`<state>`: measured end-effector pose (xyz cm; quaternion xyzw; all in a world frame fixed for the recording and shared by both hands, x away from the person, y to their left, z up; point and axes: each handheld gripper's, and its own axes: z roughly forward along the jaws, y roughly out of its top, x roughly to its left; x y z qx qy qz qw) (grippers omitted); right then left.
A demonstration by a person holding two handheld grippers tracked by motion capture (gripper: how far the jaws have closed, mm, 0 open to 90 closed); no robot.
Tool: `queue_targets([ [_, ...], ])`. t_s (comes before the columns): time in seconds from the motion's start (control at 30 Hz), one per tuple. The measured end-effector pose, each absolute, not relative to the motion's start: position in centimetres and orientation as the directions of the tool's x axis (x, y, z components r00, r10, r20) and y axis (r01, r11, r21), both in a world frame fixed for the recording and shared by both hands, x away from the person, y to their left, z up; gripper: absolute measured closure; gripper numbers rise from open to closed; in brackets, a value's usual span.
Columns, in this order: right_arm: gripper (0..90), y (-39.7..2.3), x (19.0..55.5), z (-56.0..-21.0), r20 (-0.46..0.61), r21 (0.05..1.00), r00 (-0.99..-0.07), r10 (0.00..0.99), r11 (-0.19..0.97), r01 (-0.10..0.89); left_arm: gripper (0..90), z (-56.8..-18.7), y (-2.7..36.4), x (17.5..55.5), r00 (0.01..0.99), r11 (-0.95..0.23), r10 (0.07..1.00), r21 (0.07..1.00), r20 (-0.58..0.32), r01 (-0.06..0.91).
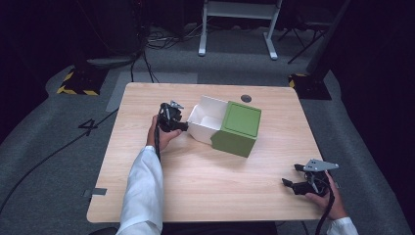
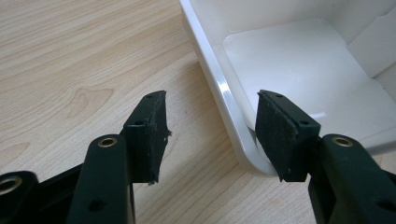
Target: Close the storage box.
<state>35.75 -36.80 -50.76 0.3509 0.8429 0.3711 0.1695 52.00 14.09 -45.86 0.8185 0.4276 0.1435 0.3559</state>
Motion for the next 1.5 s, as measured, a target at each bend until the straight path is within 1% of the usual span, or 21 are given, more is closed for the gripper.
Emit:
queue_targets([
  [0.23,15.4,-36.8,35.7,-50.8,-0.026,0.745,-0.696,0.718,0.478,0.466,39.8,-45.7,14.3,51.9,0.581,-0.377,0.812,0.708,-0.057,0.597],
  [0.33,15.4,-36.8,35.8,-50.8,-0.024,0.744,-0.696,0.717,0.478,0.466,35.8,-45.3,14.6,51.8,0.575,-0.382,0.817,0.719,-0.03,0.58],
  [0.43,15.4,-36.8,35.8,-50.8,-0.025,0.744,-0.696,0.717,0.478,0.466,34.4,-44.7,15.1,51.5,0.581,-0.379,0.813,0.731,-0.029,0.567],
  [0.53,15.4,-36.8,35.8,-50.8,-0.024,0.744,-0.696,0.717,0.478,0.467,33.3,-44.1,15.9,51.3,0.567,-0.368,0.824,0.741,-0.021,0.562],
  [0.77,15.4,-36.8,35.8,-50.8,-0.023,0.744,-0.697,0.717,0.478,0.467,30.3,-43.1,16.8,50.6,0.551,-0.379,0.834,0.744,0.017,0.55],
  [0.83,15.4,-36.8,35.8,-50.8,-0.023,0.743,-0.696,0.718,0.478,0.468,28.9,-42.7,17.1,50.3,0.554,-0.398,0.831,0.739,0.04,0.544],
  [0.87,15.4,-36.8,35.8,-50.8,-0.022,0.743,-0.696,0.718,0.478,0.469,26.5,-42.5,17.1,50.1,0.558,-0.408,0.829,0.733,0.048,0.544],
  [0.93,15.4,-36.8,35.8,-50.8,-0.021,0.743,-0.696,0.718,0.477,0.469,25.7,-42.2,17.2,49.9,0.56,-0.431,0.825,0.725,0.075,0.538],
  [1.03,15.3,-36.8,35.8,-50.8,-0.019,0.743,-0.696,0.718,0.476,0.471,22.6,-41.7,17.3,49.3,0.563,-0.444,0.822,0.718,0.088,0.536],
  [1.1,15.4,-36.8,35.8,-50.8,-0.019,0.743,-0.696,0.718,0.476,0.471,18.8,-41.4,17.3,48.9,0.571,-0.464,0.815,0.708,0.104,0.533],
  [1.27,15.3,-36.8,35.8,-50.8,-0.018,0.743,-0.695,0.718,0.475,0.472,16.9,-40.9,17.3,47.7,0.579,-0.493,0.804,0.7,0.138,0.517],
  [1.5,15.3,-36.8,35.8,-50.8,-0.017,0.743,-0.696,0.718,0.475,0.472,16.7,-40.5,17.6,45.9,0.609,-0.543,0.772,0.687,0.182,0.483],
])
